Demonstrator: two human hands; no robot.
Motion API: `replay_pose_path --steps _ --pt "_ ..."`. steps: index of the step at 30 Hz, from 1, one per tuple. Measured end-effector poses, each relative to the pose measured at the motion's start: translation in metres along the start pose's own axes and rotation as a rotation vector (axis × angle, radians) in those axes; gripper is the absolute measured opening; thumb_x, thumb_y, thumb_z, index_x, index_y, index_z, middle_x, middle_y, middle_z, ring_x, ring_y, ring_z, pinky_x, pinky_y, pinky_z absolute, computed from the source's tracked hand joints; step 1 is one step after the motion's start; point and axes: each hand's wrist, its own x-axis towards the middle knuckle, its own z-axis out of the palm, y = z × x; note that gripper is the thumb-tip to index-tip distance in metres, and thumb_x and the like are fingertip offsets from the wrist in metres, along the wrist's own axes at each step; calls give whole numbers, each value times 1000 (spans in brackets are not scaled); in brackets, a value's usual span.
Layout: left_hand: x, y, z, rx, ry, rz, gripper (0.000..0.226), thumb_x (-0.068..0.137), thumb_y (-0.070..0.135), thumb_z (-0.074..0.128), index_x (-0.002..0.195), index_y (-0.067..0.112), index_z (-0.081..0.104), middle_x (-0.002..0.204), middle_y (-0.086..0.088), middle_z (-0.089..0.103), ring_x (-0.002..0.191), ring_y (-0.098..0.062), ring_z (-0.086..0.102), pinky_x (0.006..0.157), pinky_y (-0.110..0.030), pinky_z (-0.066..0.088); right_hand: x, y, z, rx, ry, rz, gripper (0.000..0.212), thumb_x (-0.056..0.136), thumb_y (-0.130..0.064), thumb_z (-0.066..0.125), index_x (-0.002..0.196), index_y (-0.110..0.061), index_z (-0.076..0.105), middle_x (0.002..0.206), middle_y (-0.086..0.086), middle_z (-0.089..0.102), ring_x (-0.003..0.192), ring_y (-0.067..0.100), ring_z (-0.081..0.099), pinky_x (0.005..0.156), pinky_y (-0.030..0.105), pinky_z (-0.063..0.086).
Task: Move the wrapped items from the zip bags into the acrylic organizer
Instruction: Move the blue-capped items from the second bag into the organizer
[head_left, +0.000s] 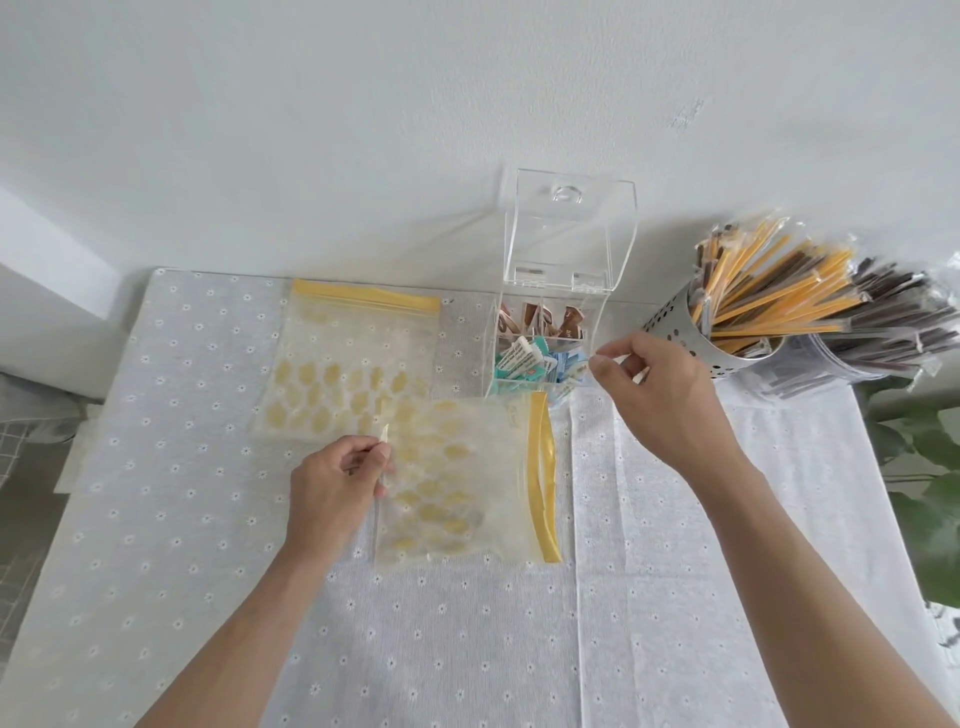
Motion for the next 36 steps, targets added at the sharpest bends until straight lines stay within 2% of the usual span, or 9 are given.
replay_pose_path --steps 7,10,15,19,22,27,31,34,36 --pt "0 6 -4 29 -39 -17 8 102 21 74 97 21 80 77 9 82 57 -12 74 62 -31 64 -21 12 -3 96 -20 97 26 100 -44 65 83 -25 71 79 -8 69 66 9 59 60 30 44" --pt "-1 12 -4 60 -68 -18 10 102 17 74 94 18 81 70 10 79 47 -5 67 51 -21 57 -37 29 8 109 -88 150 27 100 -46 65 82 -28 71 81 -6 73 55 4 56 60 26 42" --pt "-5 16 -6 86 -72 -21 14 103 16 74 90 20 80 71 6 79 48 -8 68 49 -27 59 -64 50 31 98 -207 214 32 100 -56 60 85 -31 72 86 -7 75 76 12 71 73 35 55" --pt "-10 14 -8 74 -61 -48 10 102 15 74 95 17 79 74 6 80 48 -10 69 51 -35 63 -78 52 48 170 -303 282 52 86 -81 55 103 -35 74 102 -15 74 92 9 71 79 29 50" --pt "-13 11 -10 77 -53 -64 4 102 14 74 102 15 78 75 7 80 50 -13 71 51 -39 63 -85 48 60 174 -419 306 76 76 -88 61 122 -28 69 111 -14 72 105 3 67 83 24 48" --pt "-15 6 -13 95 -26 -69 6 102 16 73 106 13 77 73 1 80 52 -17 73 53 -40 64 -91 41 68 265 -466 334 77 74 -86 62 121 -25 71 101 -7 76 93 4 70 75 19 49" --pt "-17 7 -14 301 9 20 23 102 25 72 123 16 74 97 5 78 83 -16 74 74 -33 59 -91 44 73 302 -478 376 60 75 -71 82 115 -28 72 85 -15 76 82 -1 72 73 17 48" --pt "-21 13 -5 721 81 339 40 99 24 70 138 17 66 132 -3 69 116 -31 63 86 -45 60 -88 51 80 305 -417 368 40 81 -55 85 108 -27 76 78 -12 77 73 3 71 69 20 51" --pt "-26 16 13 824 27 575 44 103 25 59 146 15 62 153 -9 59 136 -35 56 105 -51 55 -87 52 84 312 -401 379 27 85 -47 85 99 -25 77 80 -7 78 74 10 73 68 24 55"
